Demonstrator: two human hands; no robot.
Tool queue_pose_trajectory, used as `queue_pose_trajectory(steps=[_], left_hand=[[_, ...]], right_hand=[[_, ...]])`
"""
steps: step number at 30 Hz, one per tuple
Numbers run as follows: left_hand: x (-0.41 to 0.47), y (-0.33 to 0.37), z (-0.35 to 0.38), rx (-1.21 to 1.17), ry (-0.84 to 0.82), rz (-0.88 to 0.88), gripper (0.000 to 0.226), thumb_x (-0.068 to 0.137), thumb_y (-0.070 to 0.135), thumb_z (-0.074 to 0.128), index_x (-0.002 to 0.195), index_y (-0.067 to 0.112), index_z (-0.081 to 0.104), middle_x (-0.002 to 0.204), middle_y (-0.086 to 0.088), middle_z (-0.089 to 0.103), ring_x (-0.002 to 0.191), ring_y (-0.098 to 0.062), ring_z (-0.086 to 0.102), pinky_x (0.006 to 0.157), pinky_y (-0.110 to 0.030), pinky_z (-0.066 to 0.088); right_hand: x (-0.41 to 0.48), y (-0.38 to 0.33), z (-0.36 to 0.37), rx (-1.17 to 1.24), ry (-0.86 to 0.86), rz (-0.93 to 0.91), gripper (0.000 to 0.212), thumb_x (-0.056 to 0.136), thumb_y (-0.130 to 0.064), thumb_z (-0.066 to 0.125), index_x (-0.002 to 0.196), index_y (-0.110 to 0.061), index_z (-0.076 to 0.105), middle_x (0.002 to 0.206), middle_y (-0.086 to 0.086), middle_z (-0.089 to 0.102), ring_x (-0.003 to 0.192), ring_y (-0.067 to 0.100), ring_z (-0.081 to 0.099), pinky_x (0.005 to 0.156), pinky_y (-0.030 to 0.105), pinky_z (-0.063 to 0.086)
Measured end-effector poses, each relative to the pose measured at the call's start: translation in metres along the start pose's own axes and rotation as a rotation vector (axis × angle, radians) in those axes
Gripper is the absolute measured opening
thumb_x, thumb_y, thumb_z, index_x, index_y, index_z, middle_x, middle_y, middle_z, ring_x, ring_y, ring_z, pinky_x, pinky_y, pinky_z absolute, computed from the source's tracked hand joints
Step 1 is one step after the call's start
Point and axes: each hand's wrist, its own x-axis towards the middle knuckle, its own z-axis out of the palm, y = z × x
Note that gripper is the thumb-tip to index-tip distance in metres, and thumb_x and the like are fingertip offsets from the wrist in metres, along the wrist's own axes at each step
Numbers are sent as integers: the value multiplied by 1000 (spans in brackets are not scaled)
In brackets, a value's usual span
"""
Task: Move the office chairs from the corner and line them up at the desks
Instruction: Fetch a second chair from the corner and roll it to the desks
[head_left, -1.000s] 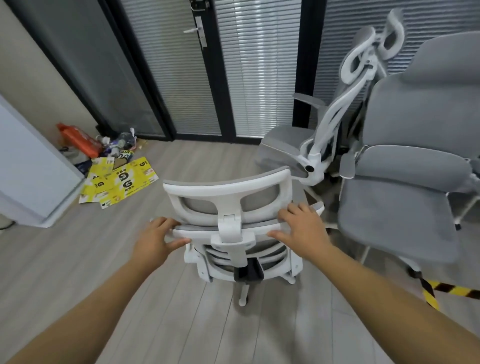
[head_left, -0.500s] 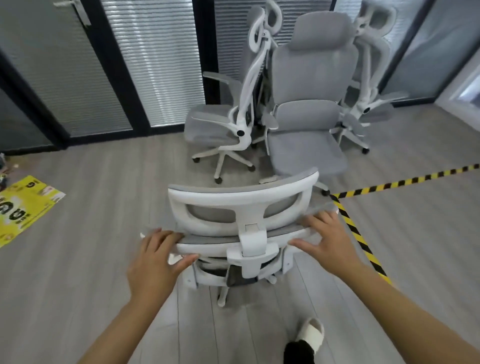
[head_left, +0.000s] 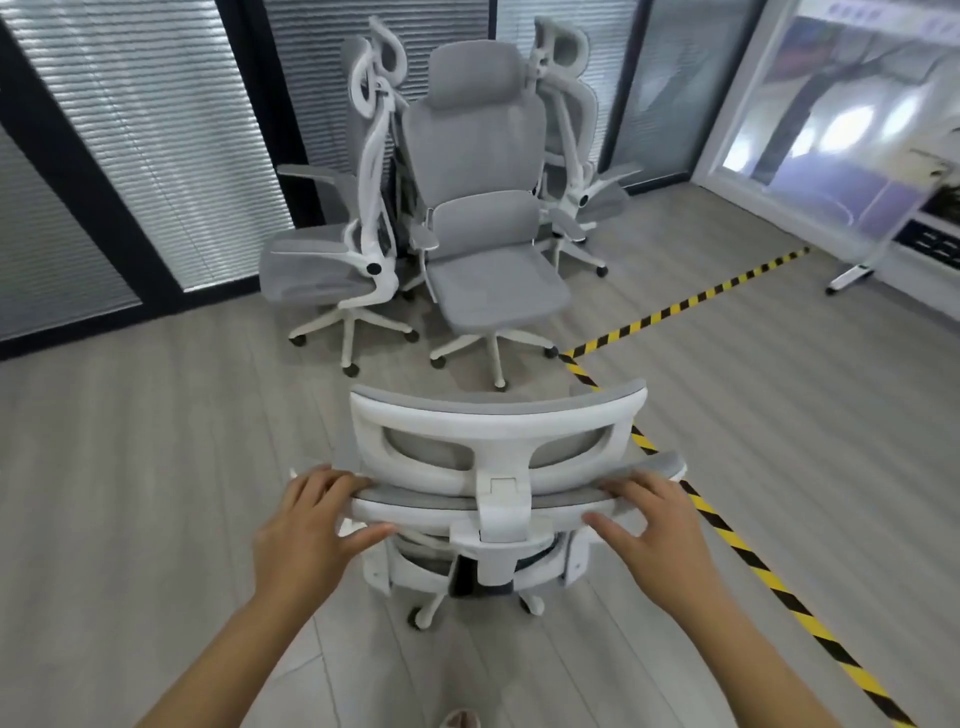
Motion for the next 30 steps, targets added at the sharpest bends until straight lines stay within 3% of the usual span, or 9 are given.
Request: queue_pose_trajectory(steps=[4,8,12,17,21,24,28,30], left_hand=[[-4,39,8,-19,-44,75,67,68,91,34,104,41,61,112,20,50,112,-7,46,64,-30,51],[-2,84,20,-22,-151,136,77,64,96,30,109,42,61,113,26,47,117,-4,42,71,-28,47],[6,138,38,-44,-190,187,82,58,98,29,108,42,62,111,32,38,113,-1,41,69,-25,39],[28,204,72,-73,-212,333,75,64,93,36,106,37,62,108,27,42,107,-4,44,67,-23,39],[68,260,110,-143,-270,395,68,60,90,49,107,42,60,109,33,37,109,6,37,65,-28,42],[106,307,145,-205,-299,479,59,61,79,60,106,41,60,109,28,43,110,2,38,66,-31,43],[156,380,196,-306,-311,618,64,63,85,54,104,37,62,106,30,41,109,-4,41,70,-35,47],[178,422,219,-363,-316,676,68,63,88,49,103,35,63,105,31,39,112,-6,44,69,-32,44]], right_hand=[[-43,21,-25,87,97,92,29,76,-47,75,103,-40,66,108,-27,52,106,9,46,95,35,40],[-76,54,-53,87,172,149,43,71,-66,69,103,-36,67,110,-22,50,108,11,43,90,29,35],[-97,84,-82,88,249,229,35,70,-48,76,99,-31,66,105,-10,49,106,14,37,90,33,36],[-108,131,-121,99,349,303,36,69,-54,70,99,-35,64,105,-11,47,108,16,36,91,30,33],[-101,172,-149,0,440,356,44,72,-62,70,100,-28,67,104,-14,47,105,13,35,93,33,36],[-91,204,-170,-83,499,399,46,75,-63,67,101,-26,66,103,-16,46,103,12,37,92,33,37],[-75,244,-207,-170,544,500,39,76,-59,66,100,-28,66,100,-17,47,101,10,38,86,42,48],[-67,265,-232,-232,542,554,45,75,-63,63,100,-26,68,97,-15,50,99,10,40,87,41,46]])
